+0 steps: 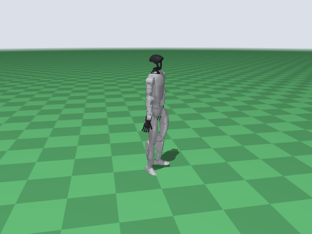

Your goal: Upper body actions

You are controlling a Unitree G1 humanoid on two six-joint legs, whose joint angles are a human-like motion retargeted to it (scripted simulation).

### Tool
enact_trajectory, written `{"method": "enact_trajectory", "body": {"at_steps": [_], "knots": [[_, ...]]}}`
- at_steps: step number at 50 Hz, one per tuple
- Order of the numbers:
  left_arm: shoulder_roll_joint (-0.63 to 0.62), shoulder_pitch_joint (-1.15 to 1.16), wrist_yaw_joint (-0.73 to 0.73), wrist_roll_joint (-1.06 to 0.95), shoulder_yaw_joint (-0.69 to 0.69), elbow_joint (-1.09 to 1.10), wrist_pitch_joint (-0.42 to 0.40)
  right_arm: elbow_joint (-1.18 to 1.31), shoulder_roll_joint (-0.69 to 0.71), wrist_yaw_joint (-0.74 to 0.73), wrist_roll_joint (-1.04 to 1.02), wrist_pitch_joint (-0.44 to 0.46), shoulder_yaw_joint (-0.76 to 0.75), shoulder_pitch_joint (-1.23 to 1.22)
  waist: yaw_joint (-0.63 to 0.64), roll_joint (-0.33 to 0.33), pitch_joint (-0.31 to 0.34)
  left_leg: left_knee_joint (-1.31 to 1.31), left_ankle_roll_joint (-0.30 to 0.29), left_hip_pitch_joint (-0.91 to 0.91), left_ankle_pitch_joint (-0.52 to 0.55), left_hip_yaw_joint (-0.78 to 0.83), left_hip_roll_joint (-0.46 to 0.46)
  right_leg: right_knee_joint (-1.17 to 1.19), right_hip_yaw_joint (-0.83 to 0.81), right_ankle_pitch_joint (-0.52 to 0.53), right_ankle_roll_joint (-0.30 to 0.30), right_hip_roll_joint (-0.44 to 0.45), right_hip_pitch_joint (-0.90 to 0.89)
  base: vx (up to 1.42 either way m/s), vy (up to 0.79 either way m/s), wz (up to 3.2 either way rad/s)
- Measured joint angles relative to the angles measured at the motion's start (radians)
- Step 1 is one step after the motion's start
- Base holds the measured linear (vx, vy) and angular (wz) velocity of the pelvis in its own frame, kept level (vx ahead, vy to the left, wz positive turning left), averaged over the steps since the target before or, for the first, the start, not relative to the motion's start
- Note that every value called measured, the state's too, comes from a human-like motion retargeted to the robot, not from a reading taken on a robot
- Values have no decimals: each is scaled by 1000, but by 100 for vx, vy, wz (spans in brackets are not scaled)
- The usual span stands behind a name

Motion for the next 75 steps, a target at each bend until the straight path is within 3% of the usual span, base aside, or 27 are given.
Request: {"method": "enact_trajectory", "body": {"at_steps": [15,20,23,28,35,40,44,47,49,54,58,62,66,71,75], "knots": [[19,-16,9,-13,-52,76,-8,-45,5,-2,-54,-31,8,40,-9,1,22,11,-4,16,-10,29,9,14,29,7,-3,-2,-6,0,0,-5],[30,-35,35,19,-188,102,130,-72,19,-12,-68,-75,7,52,-33,1,30,7,-4,30,-14,63,15,16,64,18,-6,4,-16,1,-3,-35],[24,-88,71,44,-288,102,153,-59,15,-23,-74,-81,0,67,-55,2,32,5,-4,35,-14,79,19,19,81,24,-6,8,-24,-1,-1,-29],[7,-267,65,64,-354,102,94,6,-26,-72,-111,-70,-33,134,-60,4,43,7,-4,41,-16,107,30,23,110,34,-2,13,-31,-3,1,-29],[-26,-515,75,6,-279,-15,-5,160,-98,-122,-62,31,-166,253,-74,-8,58,10,-4,34,-6,93,33,12,96,32,1,13,-14,-1,-1,9],[-46,-583,44,39,-278,-195,-94,215,-127,-154,157,69,-229,306,-83,6,71,21,-8,15,0,64,36,8,65,21,0,8,-6,-4,4,29],[-47,-571,141,121,-292,-198,-177,215,-93,-264,361,119,-199,289,-53,15,75,24,-8,4,6,34,28,2,32,11,-1,1,7,-5,3,40],[-57,-493,200,120,-312,-129,-142,215,-51,-309,425,130,-144,210,-24,16,68,22,-9,0,10,8,21,2,3,4,1,-7,15,2,0,46],[-48,-416,157,104,-312,-62,-107,215,-29,-267,375,117,-96,112,-10,19,63,19,-10,-1,12,-2,18,1,-8,3,1,-8,15,2,1,28],[6,-165,-11,93,-195,102,85,98,11,19,146,46,103,-167,15,41,68,4,-11,23,11,19,24,6,12,10,-3,3,9,3,1,-22],[55,107,-35,61,-57,102,214,-135,65,208,54,-67,235,-334,30,54,87,-4,-16,52,3,54,34,16,47,18,-7,15,3,4,0,-46],[82,306,-18,35,64,102,196,-299,101,250,93,-189,311,-466,52,58,106,-9,-21,78,-5,87,40,22,80,26,-10,24,-1,1,-1,-41],[93,399,-11,6,113,102,211,-381,123,237,140,-251,348,-529,59,59,107,-9,-24,83,-9,96,44,25,89,29,-10,28,-6,-1,-1,-11],[86,297,11,-69,30,102,260,-371,133,178,127,-317,332,-460,49,45,93,-3,-21,71,-2,63,39,20,55,21,-8,22,9,1,-4,30],[53,46,17,-69,-135,102,226,-222,104,84,46,-240,274,-327,60,36,75,3,-16,56,3,33,34,14,24,14,-5,17,23,-2,-3,38]]}}
